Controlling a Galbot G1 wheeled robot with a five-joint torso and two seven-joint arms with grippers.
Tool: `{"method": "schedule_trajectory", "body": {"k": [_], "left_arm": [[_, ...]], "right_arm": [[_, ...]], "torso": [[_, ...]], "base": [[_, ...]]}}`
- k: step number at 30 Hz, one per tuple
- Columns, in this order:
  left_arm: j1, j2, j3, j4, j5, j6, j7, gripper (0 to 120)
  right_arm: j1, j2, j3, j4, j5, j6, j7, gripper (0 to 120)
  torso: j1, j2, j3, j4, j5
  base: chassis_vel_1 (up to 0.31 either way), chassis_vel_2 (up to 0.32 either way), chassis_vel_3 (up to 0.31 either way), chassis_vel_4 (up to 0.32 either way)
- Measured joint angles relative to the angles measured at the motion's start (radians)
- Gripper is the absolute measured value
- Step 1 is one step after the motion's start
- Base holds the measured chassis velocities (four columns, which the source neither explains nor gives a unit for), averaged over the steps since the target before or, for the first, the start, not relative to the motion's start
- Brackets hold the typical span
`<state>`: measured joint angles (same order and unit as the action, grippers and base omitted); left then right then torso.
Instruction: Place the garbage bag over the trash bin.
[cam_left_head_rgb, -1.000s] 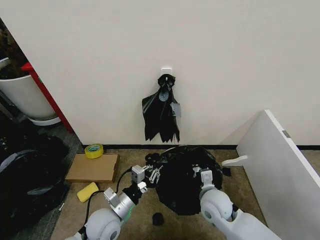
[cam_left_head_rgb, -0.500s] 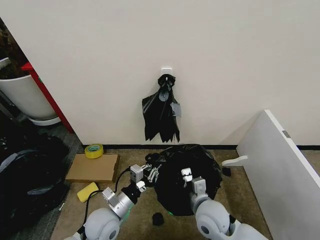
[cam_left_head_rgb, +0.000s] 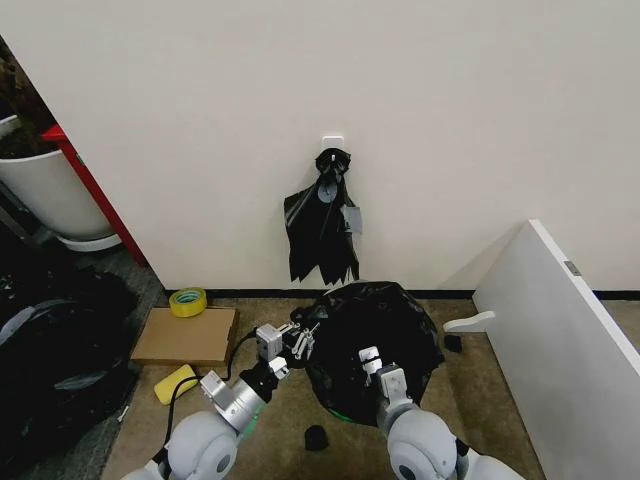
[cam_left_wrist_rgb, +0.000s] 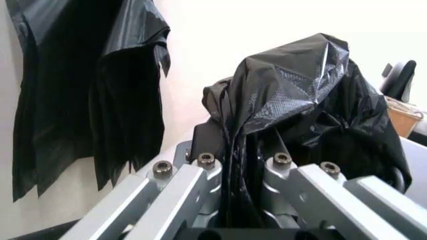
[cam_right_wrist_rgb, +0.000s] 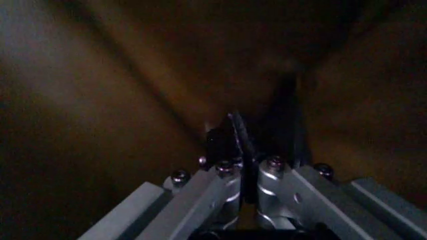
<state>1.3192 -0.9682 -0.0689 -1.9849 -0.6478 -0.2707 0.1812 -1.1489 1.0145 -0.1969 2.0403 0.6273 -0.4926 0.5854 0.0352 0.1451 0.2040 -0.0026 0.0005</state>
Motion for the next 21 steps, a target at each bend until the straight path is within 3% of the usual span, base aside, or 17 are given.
{"method": "schedule_trajectory", "body": {"k": [11, 21], "left_arm": [[0.001, -0.003, 0.01, 0.002, 0.003, -0.003, 0.01, 5], [0.005, 0.003, 0.01, -0.007, 0.002, -0.012, 0.021, 5]], "right_arm": [[0.029, 0.012, 0.02, -0.032, 0.013, 0.043, -0.064, 0], [0.05, 0.037, 0.006, -0.119, 0.007, 0.018, -0.06, 0]], "torso": [[0.0, 0.0, 0.0, 0.0, 0.0001], [0.0, 0.0, 0.0, 0.0, 0.0001]], "base": [[0.0, 0.0, 0.0, 0.0], [0.0, 0.0, 0.0, 0.0]]}}
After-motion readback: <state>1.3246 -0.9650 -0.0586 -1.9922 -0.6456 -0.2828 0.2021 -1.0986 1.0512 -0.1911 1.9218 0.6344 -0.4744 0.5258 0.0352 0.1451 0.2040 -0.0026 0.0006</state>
